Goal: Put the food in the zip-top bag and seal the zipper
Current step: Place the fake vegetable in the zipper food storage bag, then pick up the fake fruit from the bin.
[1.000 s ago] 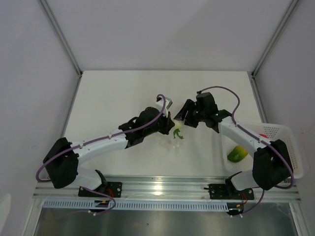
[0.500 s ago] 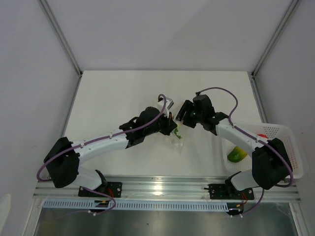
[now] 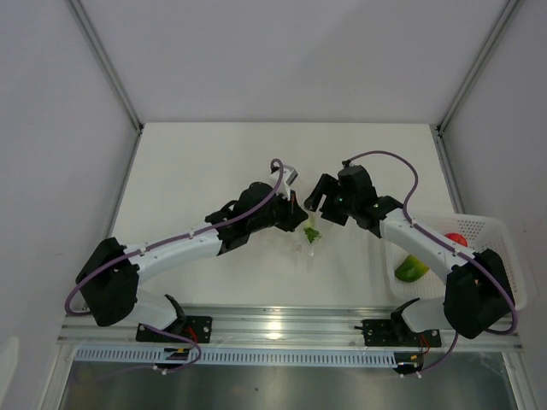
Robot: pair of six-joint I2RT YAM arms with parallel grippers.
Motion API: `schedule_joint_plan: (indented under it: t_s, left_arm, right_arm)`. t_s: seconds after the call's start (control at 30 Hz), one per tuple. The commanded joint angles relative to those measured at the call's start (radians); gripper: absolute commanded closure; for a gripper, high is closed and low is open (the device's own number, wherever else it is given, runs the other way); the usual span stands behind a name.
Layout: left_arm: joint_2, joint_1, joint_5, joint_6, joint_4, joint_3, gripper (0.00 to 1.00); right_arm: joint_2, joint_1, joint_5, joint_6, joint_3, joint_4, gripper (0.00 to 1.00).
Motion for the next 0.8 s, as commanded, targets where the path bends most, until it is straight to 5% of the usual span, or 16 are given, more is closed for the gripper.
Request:
schedule_joint_plan:
  t_s: [0.0, 0.3, 0.63, 0.73, 0.77]
  left_arm:
    - [0.002, 0.008, 0.04, -0.02, 0.055, 0.0, 0.99]
    - [0.011, 0.018, 0.039, -0.025, 0.047, 0.0, 1.0]
    - [0.015, 0.035, 0.042, -0.028, 0.034, -0.001, 0.99]
    - [0.016, 0.037, 0.049, -0.022, 0.038, -0.004, 0.99]
    - [0.016, 0.037, 0.051, -0.022, 0.044, -0.006, 0.99]
  right_arm:
    - [0.0, 0.008, -0.006, -0.015, 0.029, -0.001, 0.22]
    - [-0.011, 0.022, 0.02, -0.029, 0.078, -0.081, 0.23]
    - [-0.282, -0.041, 0.193, -0.098, 0.085, -0.407, 0.22]
    - [-0.342, -0.075, 0.285, -0.092, 0.107, -0.518, 0.01]
    - [-0.374, -0.11, 0.302, -0.083, 0.113, -0.539, 0.01]
